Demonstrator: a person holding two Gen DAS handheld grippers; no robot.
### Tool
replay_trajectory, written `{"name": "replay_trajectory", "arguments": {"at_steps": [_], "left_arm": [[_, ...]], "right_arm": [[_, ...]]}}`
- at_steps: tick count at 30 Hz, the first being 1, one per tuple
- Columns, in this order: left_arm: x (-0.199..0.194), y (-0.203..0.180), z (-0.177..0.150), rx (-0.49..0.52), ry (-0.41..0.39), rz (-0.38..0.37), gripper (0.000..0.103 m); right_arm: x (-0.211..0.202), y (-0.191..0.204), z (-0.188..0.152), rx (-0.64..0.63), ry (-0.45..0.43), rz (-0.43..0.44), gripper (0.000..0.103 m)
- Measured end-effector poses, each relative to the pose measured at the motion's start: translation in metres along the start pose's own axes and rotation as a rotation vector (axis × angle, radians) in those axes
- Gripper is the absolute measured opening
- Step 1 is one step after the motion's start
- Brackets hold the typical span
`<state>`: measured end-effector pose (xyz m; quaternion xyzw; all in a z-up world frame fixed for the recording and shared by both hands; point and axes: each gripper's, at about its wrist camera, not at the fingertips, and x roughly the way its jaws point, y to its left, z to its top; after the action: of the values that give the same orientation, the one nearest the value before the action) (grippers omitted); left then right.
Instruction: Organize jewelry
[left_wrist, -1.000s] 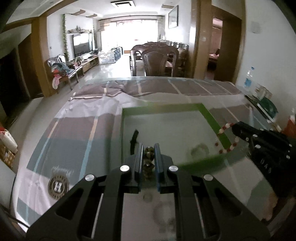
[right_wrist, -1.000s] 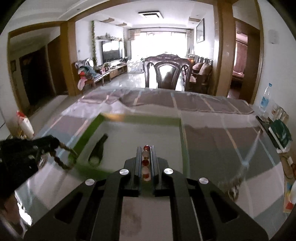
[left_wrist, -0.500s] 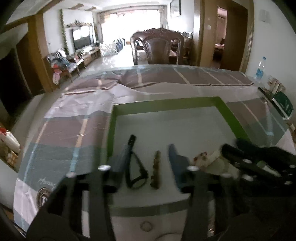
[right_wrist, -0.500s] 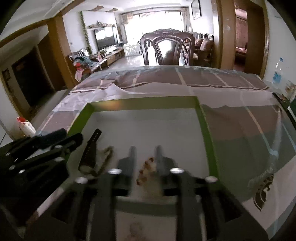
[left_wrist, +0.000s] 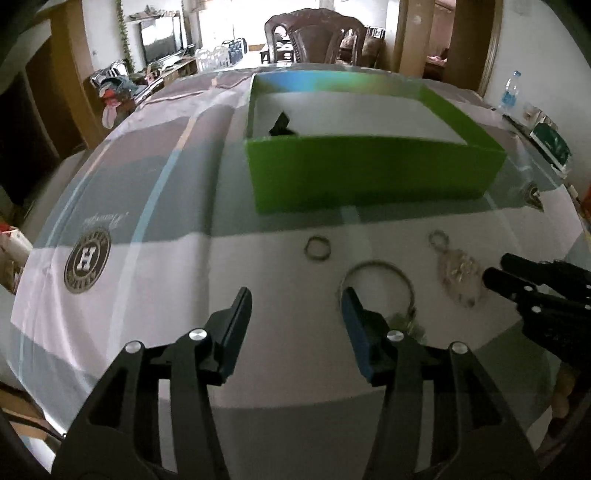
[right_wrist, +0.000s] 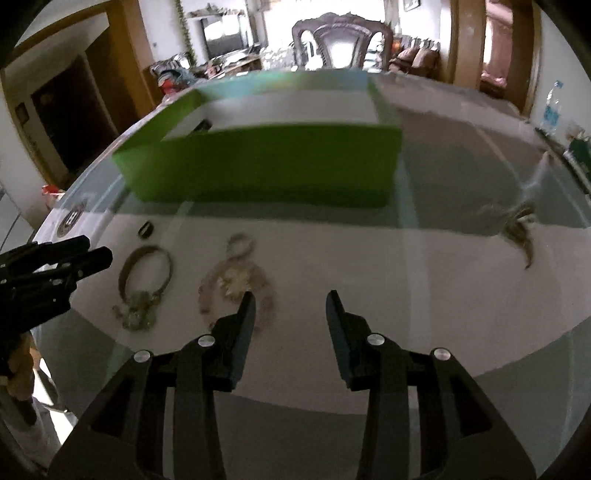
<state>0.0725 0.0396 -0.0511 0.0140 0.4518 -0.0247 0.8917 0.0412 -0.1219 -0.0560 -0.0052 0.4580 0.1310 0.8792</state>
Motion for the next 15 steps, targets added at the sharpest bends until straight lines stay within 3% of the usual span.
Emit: {"name": "replay_trajectory", "arguments": {"at_steps": [5, 7, 10, 15], "left_arm": [[-0.001, -0.002, -0.013, 0.003, 0.006, -0.015, 0.056], [-0.003, -0.007, -0.018, 0.017, 0.006, -0.03, 0.061], [-0.003, -0.014, -0.021, 0.034, 0.008, -0.033, 0.062], [-0.008, -0.025, -0.025, 0.048, 0.009, -0.057, 0.063]], "right_arm": [[0.0, 0.023, -0.009, -0.081, -0.032, -0.076, 0.037], [-0.001, 0.024, -0.012, -0.095, -0.028, -0.046, 0.008], [-0.006, 0.021, -0.011, -0.08, -0.023, -0.042, 0.008], [-0.035, 0.02, 0.001, -0.05, -0.106, -0.013, 0.008]]}}
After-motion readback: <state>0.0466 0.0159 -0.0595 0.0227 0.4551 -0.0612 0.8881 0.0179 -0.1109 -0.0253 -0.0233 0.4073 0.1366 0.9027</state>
